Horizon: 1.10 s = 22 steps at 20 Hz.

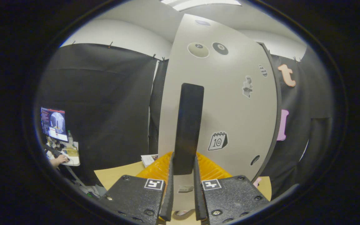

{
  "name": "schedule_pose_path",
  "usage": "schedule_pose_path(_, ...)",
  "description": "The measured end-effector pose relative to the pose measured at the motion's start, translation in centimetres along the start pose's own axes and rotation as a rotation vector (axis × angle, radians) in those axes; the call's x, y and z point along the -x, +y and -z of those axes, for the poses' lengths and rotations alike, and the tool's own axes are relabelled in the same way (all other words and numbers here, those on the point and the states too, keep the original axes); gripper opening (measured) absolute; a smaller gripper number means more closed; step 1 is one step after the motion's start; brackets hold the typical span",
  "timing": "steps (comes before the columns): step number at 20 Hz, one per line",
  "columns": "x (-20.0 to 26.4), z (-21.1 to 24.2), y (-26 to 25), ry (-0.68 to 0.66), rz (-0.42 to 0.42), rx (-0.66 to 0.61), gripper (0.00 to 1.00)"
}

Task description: Open the shoe cabinet door, grab the shoes and put them into the shoe cabinet, then close the shoe cabinet door.

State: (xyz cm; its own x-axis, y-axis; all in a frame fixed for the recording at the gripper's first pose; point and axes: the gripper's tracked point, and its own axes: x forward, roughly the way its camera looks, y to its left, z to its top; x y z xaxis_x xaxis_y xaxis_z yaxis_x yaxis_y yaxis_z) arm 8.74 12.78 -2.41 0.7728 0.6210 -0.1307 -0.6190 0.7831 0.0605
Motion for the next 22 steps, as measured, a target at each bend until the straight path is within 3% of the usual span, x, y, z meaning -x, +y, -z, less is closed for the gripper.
schedule_pose_path(6, 3.2, 0.1, -1.1, -0.051, 0.027, 0.008, 0.31)
schedule_pose_path(15, 4.1, 0.2, -2.6, -0.093, 0.096, -0.013, 0.31)
schedule_pose_path(22, 6.4, 0.2, -4.0, -0.115, 0.282, -0.008, 0.30)
